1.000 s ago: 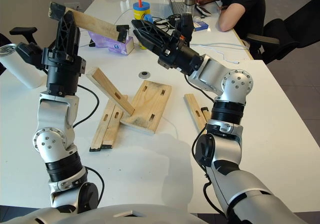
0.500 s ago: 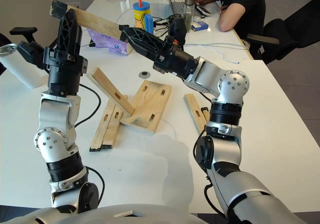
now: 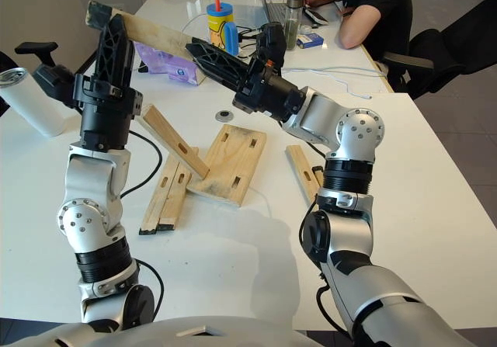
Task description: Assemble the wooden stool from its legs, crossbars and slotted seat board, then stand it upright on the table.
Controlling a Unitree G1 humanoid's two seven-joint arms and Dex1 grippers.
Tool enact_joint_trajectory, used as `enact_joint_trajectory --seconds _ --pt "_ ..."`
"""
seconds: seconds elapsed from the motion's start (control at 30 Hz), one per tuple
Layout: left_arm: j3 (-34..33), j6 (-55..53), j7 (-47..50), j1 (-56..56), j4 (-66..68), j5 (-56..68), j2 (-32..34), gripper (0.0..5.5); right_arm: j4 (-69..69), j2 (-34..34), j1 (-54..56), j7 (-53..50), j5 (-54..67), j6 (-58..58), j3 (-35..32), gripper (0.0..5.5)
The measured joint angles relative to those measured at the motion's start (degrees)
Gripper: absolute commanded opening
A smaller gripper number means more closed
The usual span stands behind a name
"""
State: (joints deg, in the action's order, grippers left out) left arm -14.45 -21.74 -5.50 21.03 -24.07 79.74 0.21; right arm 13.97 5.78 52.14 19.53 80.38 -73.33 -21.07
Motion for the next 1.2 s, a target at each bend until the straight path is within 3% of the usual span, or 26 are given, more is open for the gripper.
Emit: enact_joint_trajectory --seconds 0.57,0.6,0.83,0.9,1.1,1.2 --pt "0.3 0.8 0.9 -0.1 0.8 0.0 0.7 0.42 -1.6 -0.3 -0.3 -2.3 0.2 1.6 1.3 0.44" --pt "0.3 0.8 0.9 -0.1 0.8 0.0 0.7 0.81 -1.8 -0.3 -0.5 -2.5 0.5 1.7 1.3 0.44" --pt "2.0 -1.1 0.3 -0.6 1.1 -1.5 2.1 1.82 -3.4 0.0 -0.9 -3.0 0.7 2.3 2.1 0.44" --pt "2.0 -1.4 0.3 -0.6 1.2 -1.7 2.5 1.82 -4.7 0.2 -1.2 -3.0 0.0 2.9 2.5 0.44" --pt "-0.2 -1.7 1.3 -1.8 1.5 -3.0 5.0 1.82 -4.9 4.3 -2.1 -1.1 -10.1 11.7 3.6 0.44" --pt "-1.8 -1.9 1.7 -3.3 1.5 -3.0 6.4 1.82 -5.7 9.7 -4.7 5.2 -21.0 19.1 8.3 0.44"
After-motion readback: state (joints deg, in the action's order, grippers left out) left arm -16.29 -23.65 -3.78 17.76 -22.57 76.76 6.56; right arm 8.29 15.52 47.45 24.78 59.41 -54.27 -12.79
